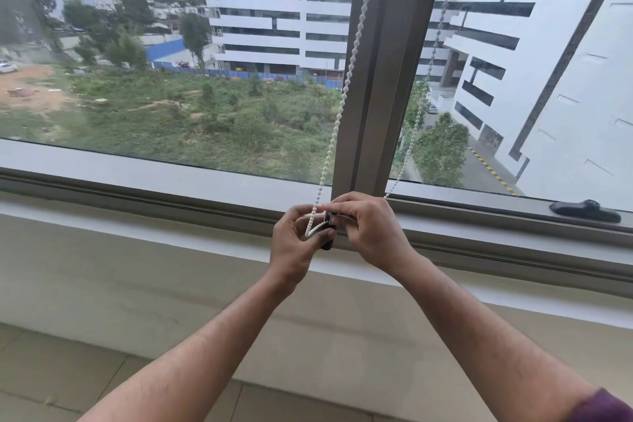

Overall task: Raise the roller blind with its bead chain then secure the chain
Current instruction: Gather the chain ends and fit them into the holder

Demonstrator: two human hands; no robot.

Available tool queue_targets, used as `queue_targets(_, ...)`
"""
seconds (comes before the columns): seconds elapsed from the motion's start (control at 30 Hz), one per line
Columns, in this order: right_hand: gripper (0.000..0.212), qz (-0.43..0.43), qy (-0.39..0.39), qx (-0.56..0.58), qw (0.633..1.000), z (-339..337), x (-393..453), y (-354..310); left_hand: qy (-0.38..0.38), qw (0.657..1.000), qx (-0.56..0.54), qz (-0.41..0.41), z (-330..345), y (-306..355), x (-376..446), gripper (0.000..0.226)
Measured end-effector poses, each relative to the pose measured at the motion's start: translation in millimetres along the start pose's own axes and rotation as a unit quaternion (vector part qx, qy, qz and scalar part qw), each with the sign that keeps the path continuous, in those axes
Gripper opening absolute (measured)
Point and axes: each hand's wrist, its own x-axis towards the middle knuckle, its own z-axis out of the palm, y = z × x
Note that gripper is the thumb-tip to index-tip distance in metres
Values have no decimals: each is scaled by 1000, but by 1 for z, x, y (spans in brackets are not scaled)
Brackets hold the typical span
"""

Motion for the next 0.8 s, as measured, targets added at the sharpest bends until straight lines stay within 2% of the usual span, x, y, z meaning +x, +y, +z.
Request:
queue_targets(0.4,27,25,-1,-30,999,-3,-4,-3,14,1000,24,13,3,3,-4,50)
queue_targets(0.8,22,-55,-53,-155,985,-13,4,0,15,998,52,11,3,2,1,52)
